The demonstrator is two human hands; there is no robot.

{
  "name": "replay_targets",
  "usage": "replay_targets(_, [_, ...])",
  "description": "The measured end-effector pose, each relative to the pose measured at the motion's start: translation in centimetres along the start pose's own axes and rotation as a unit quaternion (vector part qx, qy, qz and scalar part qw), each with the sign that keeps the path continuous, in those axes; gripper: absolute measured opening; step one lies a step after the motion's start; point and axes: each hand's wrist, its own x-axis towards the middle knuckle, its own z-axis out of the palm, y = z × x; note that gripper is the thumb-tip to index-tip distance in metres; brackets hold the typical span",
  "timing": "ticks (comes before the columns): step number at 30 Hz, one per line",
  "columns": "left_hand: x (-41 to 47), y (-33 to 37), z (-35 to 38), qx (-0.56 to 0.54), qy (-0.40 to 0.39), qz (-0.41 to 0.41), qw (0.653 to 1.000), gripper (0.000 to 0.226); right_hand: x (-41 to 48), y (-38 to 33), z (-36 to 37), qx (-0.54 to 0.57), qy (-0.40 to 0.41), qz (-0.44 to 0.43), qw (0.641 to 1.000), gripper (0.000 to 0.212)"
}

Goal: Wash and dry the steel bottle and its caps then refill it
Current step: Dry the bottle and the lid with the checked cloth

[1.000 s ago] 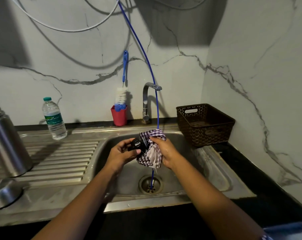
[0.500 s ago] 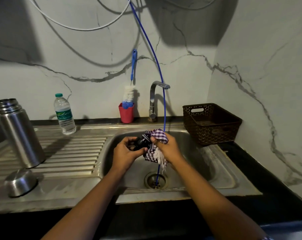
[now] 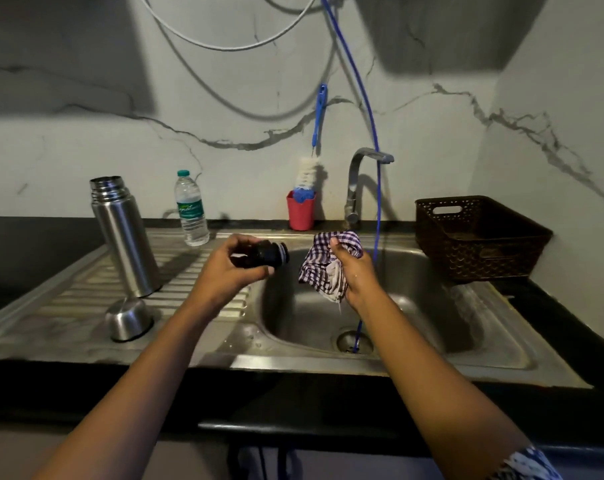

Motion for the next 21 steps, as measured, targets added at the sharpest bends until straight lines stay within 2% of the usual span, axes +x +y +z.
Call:
replay_targets(2, [-0.7,0.6,-3.3,0.063,-0.012,-0.006,0.998,0.043,-0.1,1.4,1.6,0.014,-0.003,0.024,1.000,0.019])
replay_targets(5, [-1.3,0.3,-7.8,0.179,-0.016,-0.041,0.983,0.047,-0.6,3.6,2.9,0.003,-0.017,0.044,0.999,0.019])
replay_targets(9, [-1.5,-1.5,-11.2,0.315,-0.079,-0.074,0.943,0.059,-1.5,5.1,2.6,-0.075,-0.042,0.044,0.995,0.038])
replay_targets(15, [-1.6,-4.1,-12.9,0.385,-0.127,-0.091,0.910,0.053,-1.9,4.8,2.1,-0.108,-0.054,0.046,0.992,0.038])
replay_targets(21, [-1.4,-5.6,-13.2,0.436,-0.127,-0.074,0.888,0.055,-1.9,4.7,2.3,-0.081,-0.048,0.051,0.994,0.052])
